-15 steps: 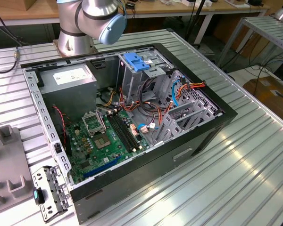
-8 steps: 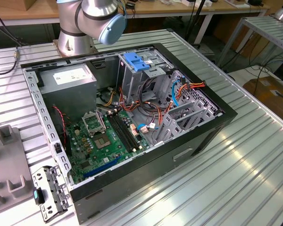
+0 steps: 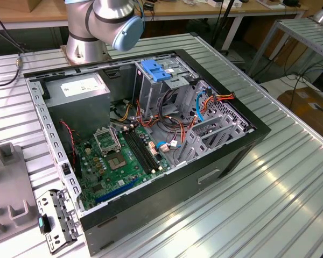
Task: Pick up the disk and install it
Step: 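Pick up the disk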
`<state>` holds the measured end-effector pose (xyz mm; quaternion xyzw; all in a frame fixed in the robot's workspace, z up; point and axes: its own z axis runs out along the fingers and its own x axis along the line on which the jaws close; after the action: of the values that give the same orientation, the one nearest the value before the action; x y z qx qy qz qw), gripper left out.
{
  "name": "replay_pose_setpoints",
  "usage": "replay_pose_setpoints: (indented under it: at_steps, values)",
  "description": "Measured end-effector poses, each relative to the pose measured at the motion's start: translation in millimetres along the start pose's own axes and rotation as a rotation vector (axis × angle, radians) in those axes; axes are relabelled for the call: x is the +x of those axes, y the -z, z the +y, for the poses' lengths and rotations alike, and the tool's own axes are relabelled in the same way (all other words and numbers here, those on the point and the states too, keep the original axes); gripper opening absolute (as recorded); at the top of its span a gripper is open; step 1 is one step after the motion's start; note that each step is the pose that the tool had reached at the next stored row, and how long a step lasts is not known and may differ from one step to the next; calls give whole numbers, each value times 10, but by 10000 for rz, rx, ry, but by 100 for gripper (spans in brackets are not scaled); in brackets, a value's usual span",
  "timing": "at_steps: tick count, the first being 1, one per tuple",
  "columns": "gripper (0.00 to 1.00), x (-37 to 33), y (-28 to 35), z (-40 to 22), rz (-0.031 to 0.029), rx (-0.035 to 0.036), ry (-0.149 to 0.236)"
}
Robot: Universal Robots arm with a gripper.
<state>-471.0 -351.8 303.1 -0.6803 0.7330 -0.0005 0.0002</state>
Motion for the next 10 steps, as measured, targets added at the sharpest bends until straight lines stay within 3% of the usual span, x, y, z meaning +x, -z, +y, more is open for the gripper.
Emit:
replay_pose_setpoints:
  at_steps: [4,10]
  values:
    - [53,-2,-69,0,0,4,0]
    - [53,-2,-94,1,2,1,0]
